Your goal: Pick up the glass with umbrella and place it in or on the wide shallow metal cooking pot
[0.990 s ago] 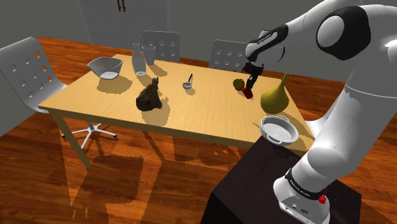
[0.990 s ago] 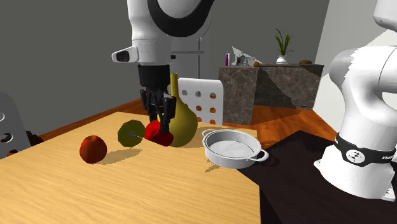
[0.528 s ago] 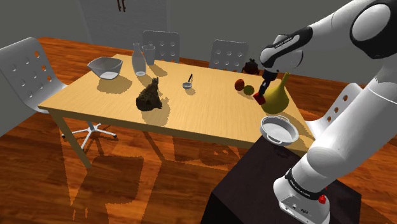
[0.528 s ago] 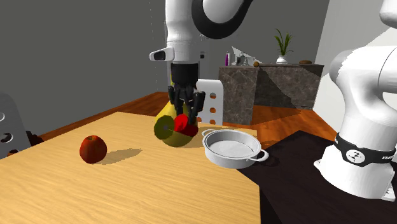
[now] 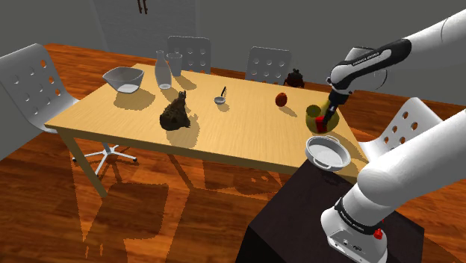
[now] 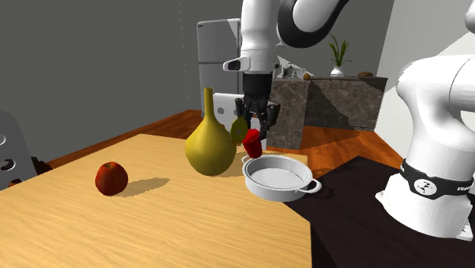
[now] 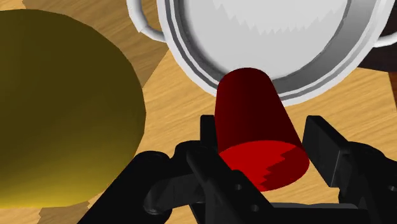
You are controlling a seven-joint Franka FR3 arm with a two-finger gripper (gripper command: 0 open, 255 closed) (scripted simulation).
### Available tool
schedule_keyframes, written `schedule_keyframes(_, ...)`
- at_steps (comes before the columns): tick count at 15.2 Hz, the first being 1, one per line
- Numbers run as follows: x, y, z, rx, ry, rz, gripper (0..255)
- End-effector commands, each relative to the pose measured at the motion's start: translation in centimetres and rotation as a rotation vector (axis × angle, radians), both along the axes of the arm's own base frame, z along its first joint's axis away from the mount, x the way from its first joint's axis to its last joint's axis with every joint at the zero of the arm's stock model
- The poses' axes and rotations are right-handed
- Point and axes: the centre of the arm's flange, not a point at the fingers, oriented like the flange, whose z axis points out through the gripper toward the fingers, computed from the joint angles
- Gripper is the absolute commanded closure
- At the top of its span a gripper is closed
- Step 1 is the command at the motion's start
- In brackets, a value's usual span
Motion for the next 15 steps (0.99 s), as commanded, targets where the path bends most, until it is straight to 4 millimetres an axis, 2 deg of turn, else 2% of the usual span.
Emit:
schedule_keyframes(1,-2.8,0.4,-0.7,0.0,0.001,0.002,255)
schedule_keyframes(7,-10.9,0.9,-0.9,0.0,0.001,0.002,255)
schedule_keyframes(15,-10.9,0.9,-5.1,0.0,0.001,0.002,255)
